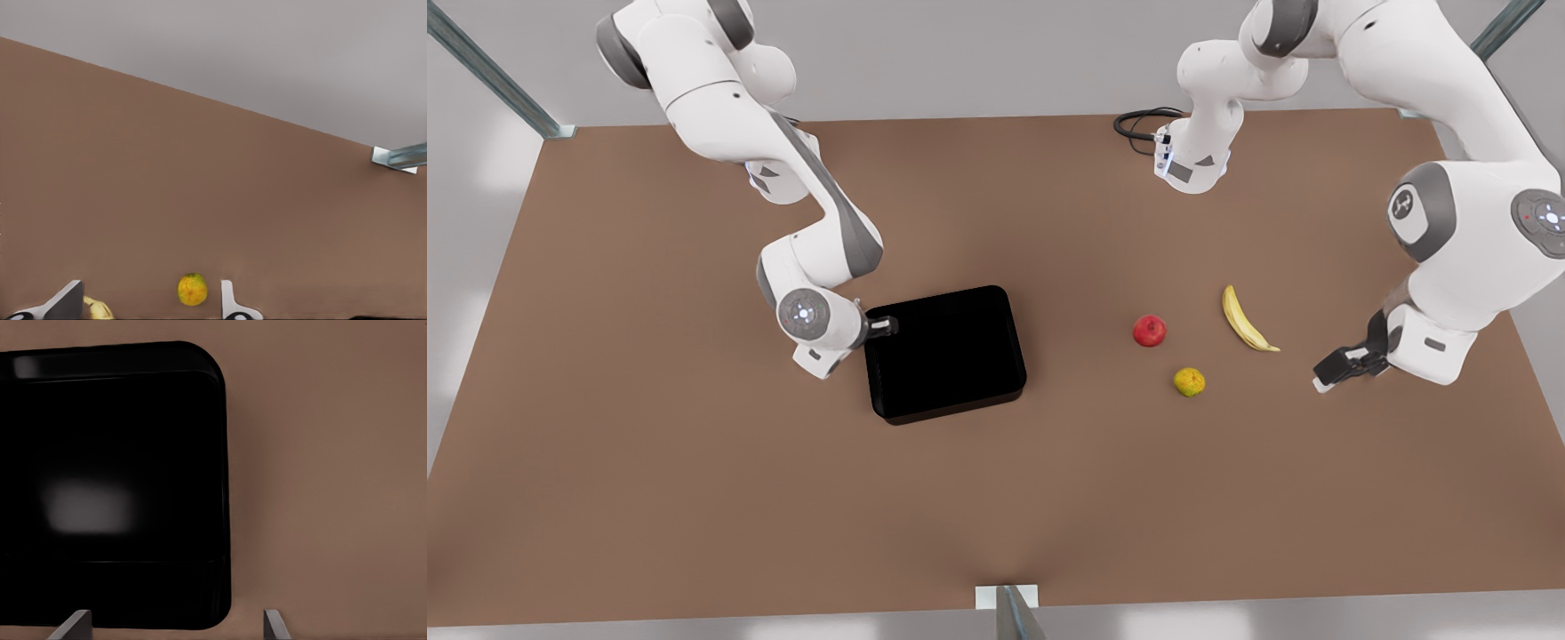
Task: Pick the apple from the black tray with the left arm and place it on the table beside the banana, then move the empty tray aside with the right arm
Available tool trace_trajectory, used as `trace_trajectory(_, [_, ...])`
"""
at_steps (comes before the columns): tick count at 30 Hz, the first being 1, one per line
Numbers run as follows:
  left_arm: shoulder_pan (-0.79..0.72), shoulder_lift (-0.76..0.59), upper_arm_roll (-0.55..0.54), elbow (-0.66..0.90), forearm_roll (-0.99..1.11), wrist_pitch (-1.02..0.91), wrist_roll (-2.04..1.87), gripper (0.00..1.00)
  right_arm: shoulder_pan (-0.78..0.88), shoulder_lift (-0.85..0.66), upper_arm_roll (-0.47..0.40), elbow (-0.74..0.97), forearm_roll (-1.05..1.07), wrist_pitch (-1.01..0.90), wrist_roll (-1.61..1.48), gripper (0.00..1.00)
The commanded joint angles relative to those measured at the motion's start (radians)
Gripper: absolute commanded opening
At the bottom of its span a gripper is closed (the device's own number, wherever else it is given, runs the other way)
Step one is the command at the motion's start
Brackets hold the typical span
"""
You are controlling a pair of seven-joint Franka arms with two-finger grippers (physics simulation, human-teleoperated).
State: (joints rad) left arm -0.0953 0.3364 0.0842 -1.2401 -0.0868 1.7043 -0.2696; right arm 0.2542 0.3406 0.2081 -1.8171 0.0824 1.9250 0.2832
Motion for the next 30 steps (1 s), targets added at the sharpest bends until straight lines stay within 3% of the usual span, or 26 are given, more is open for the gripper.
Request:
trace_trajectory(1, [0.018,0.009,0.0,0.01,-0.036,-0.226,0.366,1.0,0.0,-0.015,0.001,-0.041,0.004,0.186,0.183,0.96])
trace_trajectory(5, [0.035,0.01,-0.001,-0.005,-0.034,-0.225,0.372,1.0,0.0,-0.06,0.0,-0.128,0.005,0.318,0.183,0.96])
trace_trajectory(21, [0.074,0.007,-0.003,-0.005,-0.042,-0.226,0.374,1.0,-0.007,0.094,-0.03,-0.174,-0.009,0.566,0.048,0.93])
trace_trajectory(26, [0.078,0.007,-0.003,-0.005,-0.044,-0.226,0.377,1.0,-0.007,0.095,-0.029,-0.176,-0.007,0.563,0.051,0.69])
trace_trajectory(30, [0.08,0.007,-0.001,-0.005,-0.042,-0.226,0.379,1.0,-0.007,0.104,-0.029,-0.174,-0.009,0.566,0.05,0.65])
